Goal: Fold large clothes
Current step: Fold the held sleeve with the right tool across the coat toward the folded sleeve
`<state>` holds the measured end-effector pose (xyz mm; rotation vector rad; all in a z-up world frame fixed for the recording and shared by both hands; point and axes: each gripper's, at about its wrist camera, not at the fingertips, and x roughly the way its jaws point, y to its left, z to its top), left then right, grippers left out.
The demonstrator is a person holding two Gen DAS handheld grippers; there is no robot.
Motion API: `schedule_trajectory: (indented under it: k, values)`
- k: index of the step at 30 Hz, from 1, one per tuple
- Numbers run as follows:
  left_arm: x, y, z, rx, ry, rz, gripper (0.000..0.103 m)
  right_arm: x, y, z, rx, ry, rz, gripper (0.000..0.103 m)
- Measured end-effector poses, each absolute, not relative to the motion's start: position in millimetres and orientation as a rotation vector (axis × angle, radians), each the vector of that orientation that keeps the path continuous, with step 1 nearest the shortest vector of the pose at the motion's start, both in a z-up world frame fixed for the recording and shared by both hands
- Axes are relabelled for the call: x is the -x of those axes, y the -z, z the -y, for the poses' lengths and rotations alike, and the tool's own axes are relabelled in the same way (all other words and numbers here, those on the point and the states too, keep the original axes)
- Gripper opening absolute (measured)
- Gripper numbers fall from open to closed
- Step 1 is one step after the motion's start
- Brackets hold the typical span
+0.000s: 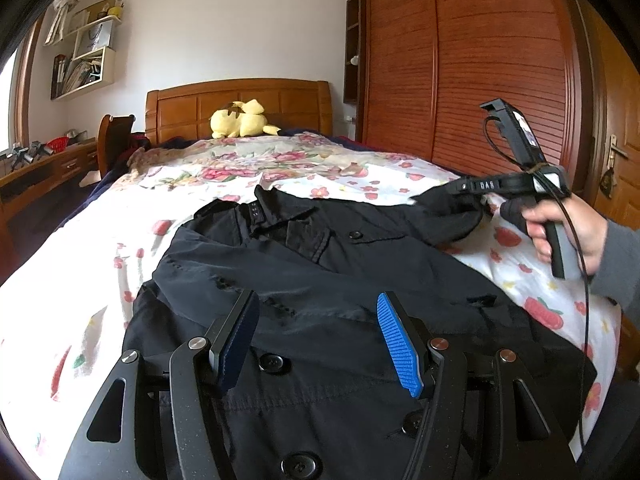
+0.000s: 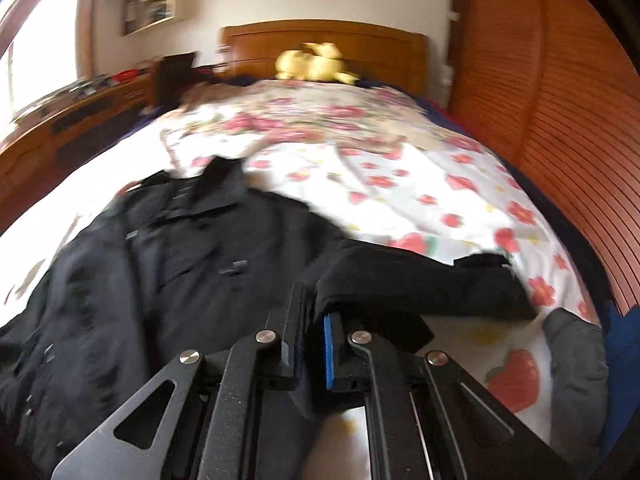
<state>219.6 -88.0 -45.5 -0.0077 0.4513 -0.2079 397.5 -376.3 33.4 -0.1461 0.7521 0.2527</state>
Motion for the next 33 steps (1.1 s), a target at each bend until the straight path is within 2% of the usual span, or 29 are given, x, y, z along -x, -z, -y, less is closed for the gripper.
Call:
schedule_trajectory:
  k: [15,20,27,29,31,33]
  values:
    - [-211.1,42.4,84.3,0.02,0.203,-0.409,0.063,-346.0,-23.4,323.0,0.24,-0.25,-0.831,0.009]
    - [-211.9,45.1,85.2,0.024,0.203,-0.419,0.063,-334.6,-34.4,322.6,0.221,-0.238,-0.789,0.035]
    - [-216.7,43.5,89.6,0.012,0.2,-0.437,0.063,-340.6,-50.0,346.5,0.202,-0.192,-0.757,0.043]
    - [-216.7,42.7,91.7,0.005,0.2,-0.435,0.063,-348.3,-48.6,359.1,0.186,-0.164,-0.768,0.061]
    - [-216.3,43.0,93.1,-0.001,0.202,-0.435,0.063,-358.4,-44.8,375.1,0.177,-0.12,-0.777,0.071]
    - [-216.5,44.1,94.9,-0.009,0.203,-0.437,0.063,-370.6,-38.1,390.6,0.177,-0.069,-0.792,0.072]
